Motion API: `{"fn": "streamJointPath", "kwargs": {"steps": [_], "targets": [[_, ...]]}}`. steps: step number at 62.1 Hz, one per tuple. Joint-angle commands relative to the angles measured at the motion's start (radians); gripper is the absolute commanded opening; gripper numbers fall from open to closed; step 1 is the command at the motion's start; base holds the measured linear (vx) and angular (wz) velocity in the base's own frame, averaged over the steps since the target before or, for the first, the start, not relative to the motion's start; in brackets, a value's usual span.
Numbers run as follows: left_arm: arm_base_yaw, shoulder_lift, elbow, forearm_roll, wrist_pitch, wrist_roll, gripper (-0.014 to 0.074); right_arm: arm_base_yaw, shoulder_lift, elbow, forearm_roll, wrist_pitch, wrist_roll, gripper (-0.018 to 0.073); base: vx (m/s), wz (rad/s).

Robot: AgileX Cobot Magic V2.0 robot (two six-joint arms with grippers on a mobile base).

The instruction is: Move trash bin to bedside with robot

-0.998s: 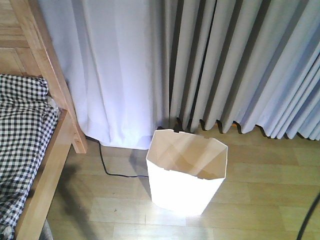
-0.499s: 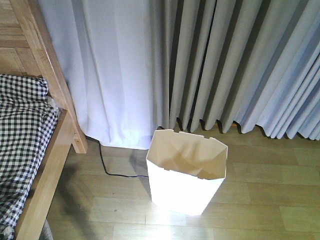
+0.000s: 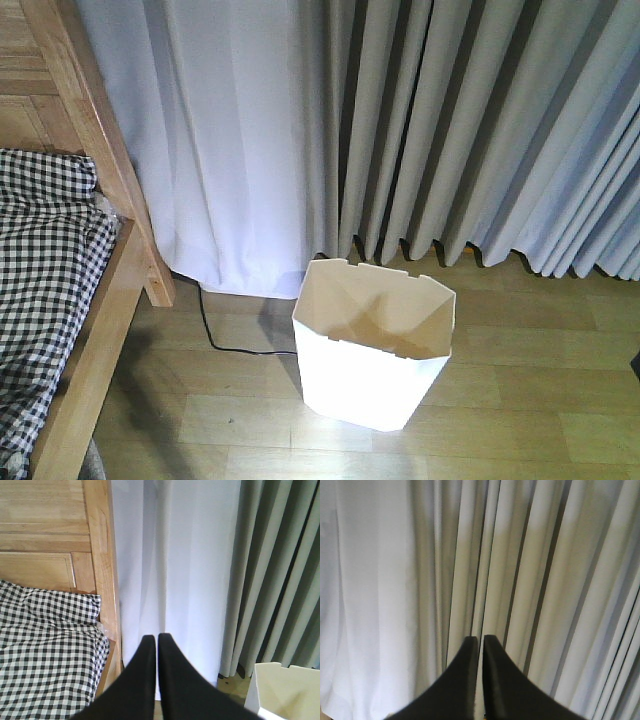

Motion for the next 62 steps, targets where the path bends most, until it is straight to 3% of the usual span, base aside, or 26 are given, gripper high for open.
{"fn": "streamJointPath", "kwargs": {"steps": [1,32,38,52,62], "targets": [[-0.004,-0.010,0.029,-0.004,-0.074,-0.008,-0.0006,0.002,0.006,-0.029,0.009,-0.072,-0.004,-0.0011,0.00,0.00],[-0.004,-0.010,0.029,-0.004,-0.074,-0.008,-0.0006,0.007,0.006,-0.026,0.008,-0.072,-0.007,-0.0011,0.00,0.00],[-0.004,-0.010,0.029,-0.004,-0.074,-0.008,-0.0006,0.014,0.006,-0.008,-0.045,-0.094,-0.017,-0.0011,0.00,0.00],[-0.004,-0.010,0.029,-0.004,-0.074,-0.008,-0.0006,0.013,-0.071,0.144,-0.375,-0.286,0.301,-0.0011,0.00,0.00],[-0.004,-0.010,0.029,-0.004,-0.074,-0.008,-0.0006,0.013,-0.156,0.280,-0.400,-0.316,0.426,-0.0011,0.00,0.00]]}}
